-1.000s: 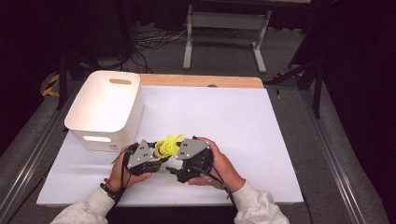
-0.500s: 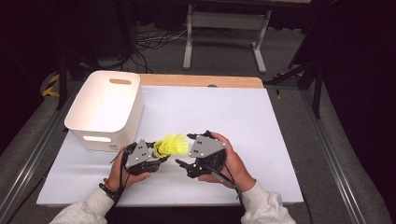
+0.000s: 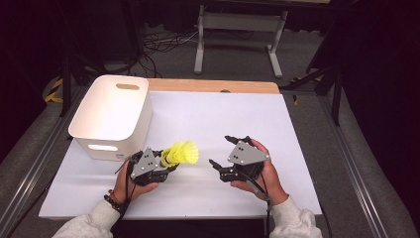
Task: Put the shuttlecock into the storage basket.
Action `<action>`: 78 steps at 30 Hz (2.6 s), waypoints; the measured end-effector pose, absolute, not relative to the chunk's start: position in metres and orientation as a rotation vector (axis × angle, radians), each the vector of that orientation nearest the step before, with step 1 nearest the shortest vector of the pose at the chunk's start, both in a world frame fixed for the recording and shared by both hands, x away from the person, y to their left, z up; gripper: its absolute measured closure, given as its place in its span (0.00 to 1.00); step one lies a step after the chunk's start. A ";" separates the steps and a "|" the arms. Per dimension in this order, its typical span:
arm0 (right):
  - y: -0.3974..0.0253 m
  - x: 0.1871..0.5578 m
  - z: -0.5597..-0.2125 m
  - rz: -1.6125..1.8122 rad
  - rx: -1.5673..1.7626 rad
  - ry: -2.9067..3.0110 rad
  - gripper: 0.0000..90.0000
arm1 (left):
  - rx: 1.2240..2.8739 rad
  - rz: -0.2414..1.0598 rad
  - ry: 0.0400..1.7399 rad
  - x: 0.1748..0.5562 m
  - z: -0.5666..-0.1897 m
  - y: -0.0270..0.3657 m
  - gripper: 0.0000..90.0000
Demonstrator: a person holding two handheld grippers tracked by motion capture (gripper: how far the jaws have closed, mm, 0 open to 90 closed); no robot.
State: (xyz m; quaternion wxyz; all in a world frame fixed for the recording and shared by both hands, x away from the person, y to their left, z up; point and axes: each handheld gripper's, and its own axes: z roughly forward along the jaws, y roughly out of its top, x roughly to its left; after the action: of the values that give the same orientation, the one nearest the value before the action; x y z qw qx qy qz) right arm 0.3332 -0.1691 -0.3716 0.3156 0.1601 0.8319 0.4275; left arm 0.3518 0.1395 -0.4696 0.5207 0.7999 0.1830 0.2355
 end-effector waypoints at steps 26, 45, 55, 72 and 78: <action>-0.209 0.331 -0.407 1.114 0.493 2.151 0.17 | 1.886 0.574 0.446 0.350 -0.463 0.151 0.53; -0.233 0.323 -0.431 1.164 0.594 2.118 0.13 | 1.852 0.579 0.451 0.348 -0.457 0.156 0.53; -0.235 0.322 -0.441 1.157 0.596 2.127 0.09 | 1.826 0.581 0.458 0.346 -0.453 0.160 0.53; -0.231 0.324 -0.447 1.119 0.582 2.117 0.07 | 1.763 0.585 0.477 0.336 -0.440 0.179 0.53; -0.230 0.324 -0.448 1.102 0.580 2.120 0.08 | 1.744 0.595 0.490 0.335 -0.437 0.186 0.53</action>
State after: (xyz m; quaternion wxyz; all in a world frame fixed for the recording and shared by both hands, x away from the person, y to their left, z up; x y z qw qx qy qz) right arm 0.3238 -0.2300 -0.4477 0.3348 0.2221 0.8125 0.4223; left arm 0.3348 0.1861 -0.4371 0.5787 0.7459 0.2096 0.2546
